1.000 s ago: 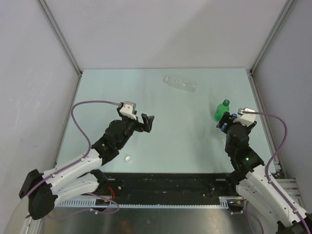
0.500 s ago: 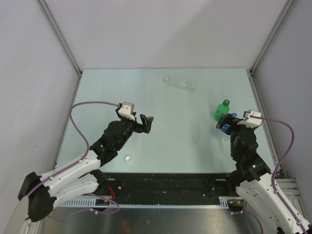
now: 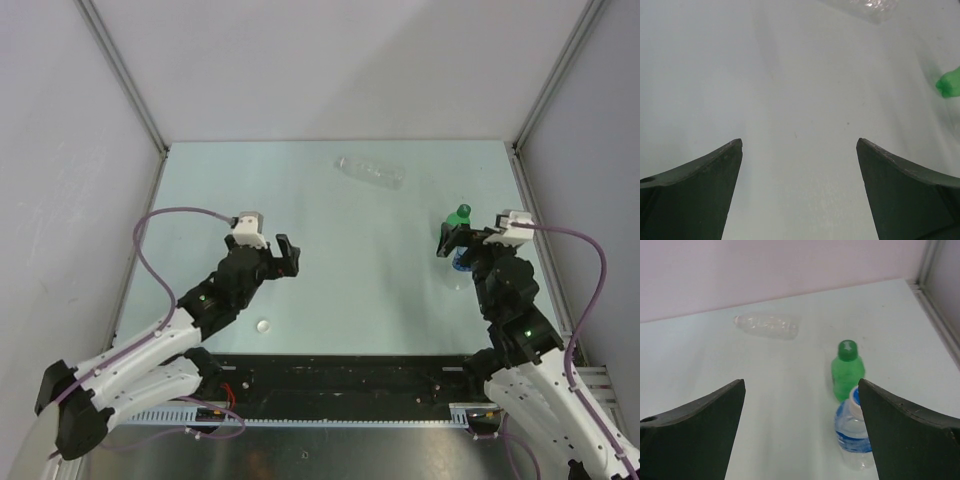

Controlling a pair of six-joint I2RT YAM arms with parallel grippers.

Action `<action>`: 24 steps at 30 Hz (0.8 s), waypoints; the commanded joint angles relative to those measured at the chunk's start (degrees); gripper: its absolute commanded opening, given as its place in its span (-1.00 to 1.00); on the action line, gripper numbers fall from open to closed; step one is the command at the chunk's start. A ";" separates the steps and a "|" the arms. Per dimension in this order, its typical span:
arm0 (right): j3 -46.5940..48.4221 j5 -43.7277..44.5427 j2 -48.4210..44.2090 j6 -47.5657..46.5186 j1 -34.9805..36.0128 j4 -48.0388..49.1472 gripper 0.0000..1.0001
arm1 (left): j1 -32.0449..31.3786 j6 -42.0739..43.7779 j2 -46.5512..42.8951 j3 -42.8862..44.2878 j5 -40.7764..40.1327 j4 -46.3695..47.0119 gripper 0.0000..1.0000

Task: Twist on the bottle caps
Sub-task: Pick up the plastic bottle at the center of the board.

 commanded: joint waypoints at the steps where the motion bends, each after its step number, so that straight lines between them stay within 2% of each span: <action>1: 2.72 -8.26 3.88 -0.67 -0.27 3.39 0.99 | 0.80 -11.67 -6.19 0.75 -4.45 -14.85 0.99; 5: 2.34 -15.65 8.50 3.27 -0.31 7.30 0.99 | 1.92 -20.69 -13.92 -3.88 -4.38 -24.03 0.99; 10: 1.16 -28.08 12.95 5.14 -0.40 18.33 0.99 | 2.99 -29.02 -22.03 -9.37 -1.92 -30.95 0.99; 14: 1.21 -28.81 18.14 6.30 -0.40 20.76 0.99 | 3.20 -33.34 -22.52 -11.27 -2.08 -34.20 0.99; 17: 5.30 -31.36 25.73 0.80 -0.47 20.05 0.99 | 3.27 -33.42 -19.63 -10.32 -3.57 -34.39 0.99; 21: 15.40 -31.85 40.96 -6.97 -0.48 15.70 0.99 | 3.24 -30.89 -15.74 -7.12 -5.28 -34.41 0.99; 24: 21.06 -34.37 51.76 -22.61 -0.48 16.41 0.99 | 3.25 -28.44 -14.37 -5.23 -5.80 -34.30 0.99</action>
